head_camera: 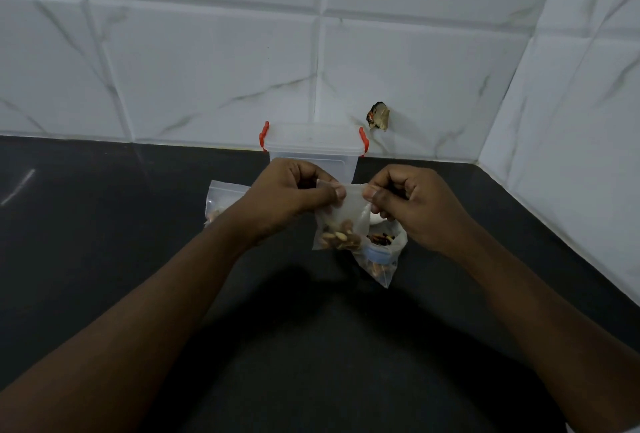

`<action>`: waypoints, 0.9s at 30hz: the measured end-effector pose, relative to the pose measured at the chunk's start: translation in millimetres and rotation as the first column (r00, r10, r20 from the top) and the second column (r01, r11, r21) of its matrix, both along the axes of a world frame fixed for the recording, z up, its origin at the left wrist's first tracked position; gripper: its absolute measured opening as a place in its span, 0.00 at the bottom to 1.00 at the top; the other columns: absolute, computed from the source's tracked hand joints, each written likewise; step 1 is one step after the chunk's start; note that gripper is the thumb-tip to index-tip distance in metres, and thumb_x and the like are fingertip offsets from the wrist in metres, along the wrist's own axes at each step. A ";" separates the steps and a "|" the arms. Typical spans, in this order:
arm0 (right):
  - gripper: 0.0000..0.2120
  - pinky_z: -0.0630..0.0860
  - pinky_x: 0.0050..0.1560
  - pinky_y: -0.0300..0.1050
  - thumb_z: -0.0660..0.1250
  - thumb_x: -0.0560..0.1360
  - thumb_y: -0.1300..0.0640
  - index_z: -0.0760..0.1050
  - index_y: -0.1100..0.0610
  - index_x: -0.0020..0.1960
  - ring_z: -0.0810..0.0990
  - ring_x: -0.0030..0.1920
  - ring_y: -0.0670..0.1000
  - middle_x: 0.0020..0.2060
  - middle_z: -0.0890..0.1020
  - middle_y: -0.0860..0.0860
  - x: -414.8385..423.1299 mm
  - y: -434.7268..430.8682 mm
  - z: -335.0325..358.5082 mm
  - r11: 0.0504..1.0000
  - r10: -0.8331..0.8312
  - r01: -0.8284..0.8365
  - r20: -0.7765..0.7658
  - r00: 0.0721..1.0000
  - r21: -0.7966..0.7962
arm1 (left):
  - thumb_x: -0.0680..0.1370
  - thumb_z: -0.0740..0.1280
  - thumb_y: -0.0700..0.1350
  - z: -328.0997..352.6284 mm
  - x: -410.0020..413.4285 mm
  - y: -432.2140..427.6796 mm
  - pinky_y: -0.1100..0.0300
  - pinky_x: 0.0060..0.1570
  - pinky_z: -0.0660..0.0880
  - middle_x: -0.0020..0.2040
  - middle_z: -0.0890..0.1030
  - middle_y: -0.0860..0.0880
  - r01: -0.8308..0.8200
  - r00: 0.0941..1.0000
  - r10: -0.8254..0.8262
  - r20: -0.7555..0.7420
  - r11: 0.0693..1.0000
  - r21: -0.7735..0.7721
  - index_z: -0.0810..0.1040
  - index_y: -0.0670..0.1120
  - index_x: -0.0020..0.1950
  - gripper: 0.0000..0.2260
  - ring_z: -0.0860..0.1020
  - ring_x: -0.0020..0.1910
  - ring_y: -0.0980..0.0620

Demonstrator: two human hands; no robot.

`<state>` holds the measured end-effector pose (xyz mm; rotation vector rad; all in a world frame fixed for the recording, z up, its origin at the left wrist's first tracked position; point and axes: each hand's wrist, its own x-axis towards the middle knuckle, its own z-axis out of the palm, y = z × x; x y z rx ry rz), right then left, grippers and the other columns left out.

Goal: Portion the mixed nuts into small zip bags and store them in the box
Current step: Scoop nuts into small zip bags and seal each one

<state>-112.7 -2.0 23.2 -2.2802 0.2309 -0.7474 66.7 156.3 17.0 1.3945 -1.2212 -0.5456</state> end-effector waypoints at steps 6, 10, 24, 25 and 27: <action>0.09 0.79 0.40 0.43 0.72 0.80 0.55 0.79 0.54 0.41 0.81 0.35 0.45 0.34 0.83 0.48 -0.1 0.3 0.0 0.998 -0.036 0.037 0.032 0.999 -0.041 | 0.78 0.72 0.39 3.1 13.6 3.6 0.56 0.47 0.79 0.44 0.86 0.44 -0.042 0.999 0.042 0.023 0.999 -0.011 0.84 0.37 0.49 0.05 0.83 0.43 0.48; 0.06 0.82 0.43 0.46 0.70 0.81 0.57 0.83 0.55 0.46 0.84 0.38 0.48 0.36 0.85 0.51 0.5 4.4 -1.8 1.000 -0.004 0.005 0.020 1.000 -0.016 | 0.80 0.68 0.39 0.1 9.2 1.9 0.50 0.49 0.78 0.47 0.83 0.43 0.042 0.999 -0.042 -0.034 0.999 -0.002 0.80 0.41 0.49 0.03 0.81 0.46 0.47; 0.08 0.75 0.45 0.34 0.66 0.82 0.59 0.84 0.56 0.54 0.82 0.46 0.42 0.45 0.85 0.45 2.8 12.9 -7.8 0.923 0.048 -0.060 -0.039 0.998 -0.380 | 0.78 0.68 0.30 35.4 54.7 52.8 0.55 0.42 0.84 0.50 0.84 0.34 -0.101 0.989 0.061 0.134 0.944 0.313 0.84 0.41 0.56 0.12 0.84 0.41 0.40; 0.07 0.73 0.44 0.31 0.67 0.82 0.59 0.84 0.56 0.53 0.82 0.45 0.41 0.44 0.84 0.44 3.0 13.5 -8.0 0.917 0.055 -0.069 -0.047 0.997 -0.394 | 0.78 0.67 0.29 35.5 60.8 58.6 0.56 0.40 0.84 0.48 0.85 0.36 -0.127 0.987 0.085 0.135 0.929 0.348 0.85 0.42 0.53 0.11 0.84 0.40 0.43; 0.07 0.71 0.44 0.28 0.68 0.81 0.60 0.85 0.56 0.53 0.81 0.44 0.39 0.43 0.83 0.42 2.9 14.5 -8.6 0.911 0.058 -0.076 -0.055 0.997 -0.405 | 0.79 0.66 0.30 36.0 69.6 68.3 0.58 0.36 0.82 0.42 0.86 0.39 -0.178 0.982 0.131 0.139 0.893 0.415 0.86 0.42 0.49 0.11 0.83 0.36 0.47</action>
